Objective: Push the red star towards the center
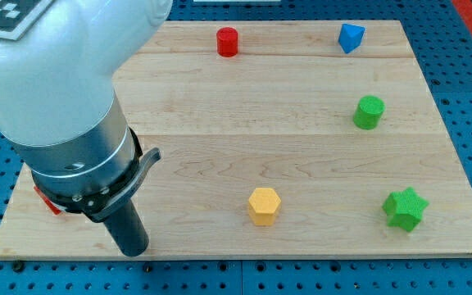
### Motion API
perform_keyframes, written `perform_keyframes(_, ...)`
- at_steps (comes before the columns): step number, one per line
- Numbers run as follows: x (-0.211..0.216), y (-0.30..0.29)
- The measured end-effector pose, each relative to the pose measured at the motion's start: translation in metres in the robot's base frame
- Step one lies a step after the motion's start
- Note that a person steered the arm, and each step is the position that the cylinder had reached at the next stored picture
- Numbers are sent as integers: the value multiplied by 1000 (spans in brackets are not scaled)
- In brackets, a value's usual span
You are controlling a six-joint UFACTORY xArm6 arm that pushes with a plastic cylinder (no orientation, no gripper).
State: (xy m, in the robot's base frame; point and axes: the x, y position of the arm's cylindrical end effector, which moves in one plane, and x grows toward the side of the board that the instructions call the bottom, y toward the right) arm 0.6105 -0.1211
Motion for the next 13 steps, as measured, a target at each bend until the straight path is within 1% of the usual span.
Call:
perform_keyframes(1, 1, -1)
perform_keyframes(2, 2, -16)
perform_keyframes(3, 8, -51)
perform_keyframes(4, -4, -74)
perform_keyframes(5, -44, -70)
perform_keyframes(6, -15, -63)
perform_keyframes(7, -28, -111)
perform_keyframes(8, -79, -107)
perform_keyframes(9, -134, -45)
perform_keyframes(10, -115, 9)
perform_keyframes(11, -58, -28)
perform_keyframes(12, -83, -118)
perform_keyframes(13, -119, -134)
